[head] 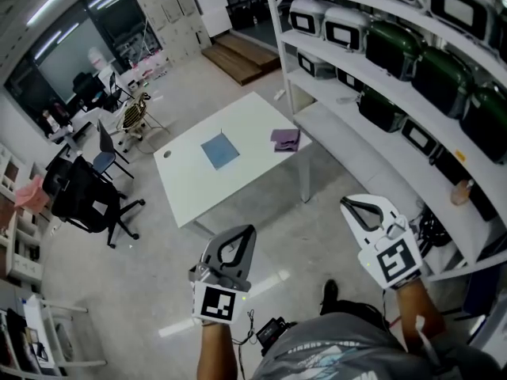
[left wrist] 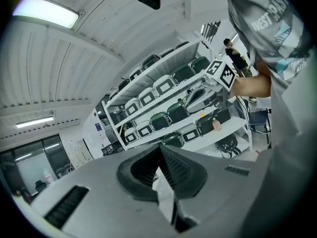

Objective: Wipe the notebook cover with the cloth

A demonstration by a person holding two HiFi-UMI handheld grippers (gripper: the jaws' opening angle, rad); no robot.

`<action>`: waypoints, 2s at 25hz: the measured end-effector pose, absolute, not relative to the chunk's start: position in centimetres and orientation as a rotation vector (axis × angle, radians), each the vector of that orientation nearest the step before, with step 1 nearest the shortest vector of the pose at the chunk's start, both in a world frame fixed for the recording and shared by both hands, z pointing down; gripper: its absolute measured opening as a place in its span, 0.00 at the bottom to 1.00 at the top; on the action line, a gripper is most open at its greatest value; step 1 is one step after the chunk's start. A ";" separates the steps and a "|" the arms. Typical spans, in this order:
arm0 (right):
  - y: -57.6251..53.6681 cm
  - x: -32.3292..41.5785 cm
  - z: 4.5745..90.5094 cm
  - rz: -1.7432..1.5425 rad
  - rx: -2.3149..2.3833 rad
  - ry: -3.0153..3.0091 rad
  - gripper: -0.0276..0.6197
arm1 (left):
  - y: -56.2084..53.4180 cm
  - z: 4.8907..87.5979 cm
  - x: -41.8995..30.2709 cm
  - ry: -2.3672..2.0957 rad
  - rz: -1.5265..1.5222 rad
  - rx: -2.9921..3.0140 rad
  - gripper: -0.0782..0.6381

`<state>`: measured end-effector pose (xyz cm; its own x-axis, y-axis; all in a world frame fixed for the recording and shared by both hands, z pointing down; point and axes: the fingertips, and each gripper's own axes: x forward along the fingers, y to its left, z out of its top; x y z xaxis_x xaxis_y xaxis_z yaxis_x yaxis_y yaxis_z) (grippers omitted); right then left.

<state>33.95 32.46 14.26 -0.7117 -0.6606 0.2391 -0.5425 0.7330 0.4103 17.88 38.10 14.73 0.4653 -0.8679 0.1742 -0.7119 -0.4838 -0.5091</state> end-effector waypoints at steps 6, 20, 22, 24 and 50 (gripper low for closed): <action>25.7 35.2 14.8 -0.439 0.867 -2.598 0.09 | 32.4 14.9 19.8 1.378 -0.627 -2.334 0.11; 16.5 37.7 17.1 -0.399 0.776 -2.656 0.09 | 23.8 15.9 23.9 1.410 -0.708 -2.328 0.11; 15.7 37.9 17.4 -0.393 0.777 -2.650 0.09 | 22.7 16.1 24.1 1.398 -0.711 -2.338 0.11; 15.0 38.0 17.6 -0.384 0.788 -2.643 0.09 | 21.6 16.3 24.1 1.378 -0.711 -2.350 0.11; 3.7 26.9 17.3 -0.298 1.096 -2.452 0.09 | 4.8 16.3 11.4 1.085 -0.520 -2.489 0.11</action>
<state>26.89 3.65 17.27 -0.5918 -0.7480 0.3005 -0.6542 0.6635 0.3630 11.40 4.81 16.34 0.6345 -0.7511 0.1822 -0.6128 -0.6326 -0.4737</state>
